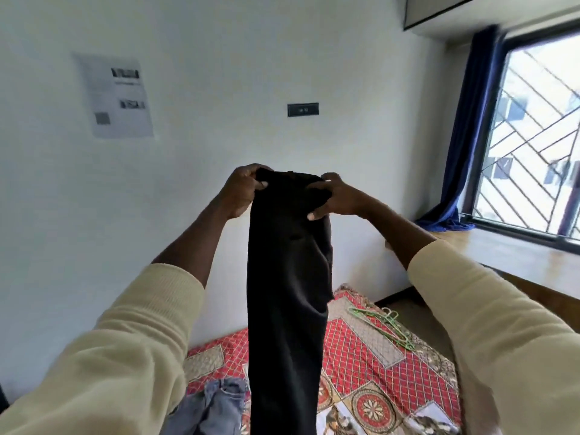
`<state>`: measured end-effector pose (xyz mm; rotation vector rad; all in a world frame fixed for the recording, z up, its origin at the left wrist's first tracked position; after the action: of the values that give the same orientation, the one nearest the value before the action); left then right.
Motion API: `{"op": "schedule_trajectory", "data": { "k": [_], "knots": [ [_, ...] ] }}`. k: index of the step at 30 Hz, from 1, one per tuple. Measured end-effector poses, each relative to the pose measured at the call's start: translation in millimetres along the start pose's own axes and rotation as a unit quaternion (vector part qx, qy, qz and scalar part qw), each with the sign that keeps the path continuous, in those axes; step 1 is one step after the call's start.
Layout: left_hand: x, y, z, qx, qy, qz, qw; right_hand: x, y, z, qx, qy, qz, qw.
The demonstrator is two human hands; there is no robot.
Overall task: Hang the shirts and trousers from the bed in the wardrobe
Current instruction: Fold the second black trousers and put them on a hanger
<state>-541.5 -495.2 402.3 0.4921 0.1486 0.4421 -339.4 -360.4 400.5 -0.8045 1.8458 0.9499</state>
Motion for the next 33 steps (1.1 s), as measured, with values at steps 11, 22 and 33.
{"op": "schedule_trajectory", "data": {
  "k": [11,22,33],
  "knots": [
    [-2.2,42.7,69.7,0.102,0.322,0.073,0.939,-79.5,32.0,-24.4,0.026,0.108,0.153,0.982],
    [13.0,9.8,39.2,0.070,0.207,0.121,0.968,-6.7,15.0,-1.6,0.061,0.396,0.184,0.898],
    [11.7,3.9,22.0,-0.149,0.384,-0.090,0.907,41.2,6.4,10.4,0.098,0.382,0.130,0.910]
  ]
}}
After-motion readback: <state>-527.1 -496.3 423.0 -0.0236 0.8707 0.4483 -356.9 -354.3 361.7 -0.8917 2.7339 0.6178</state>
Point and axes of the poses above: each hand's wrist, its own y-axis towards the middle knuckle, its own x-axis out of the palm, z = x × y, the point moved 1 cm from there along y, towards the middle knuckle, and after that the axes turned 10 degrees about -y, right-handed, at the moved point
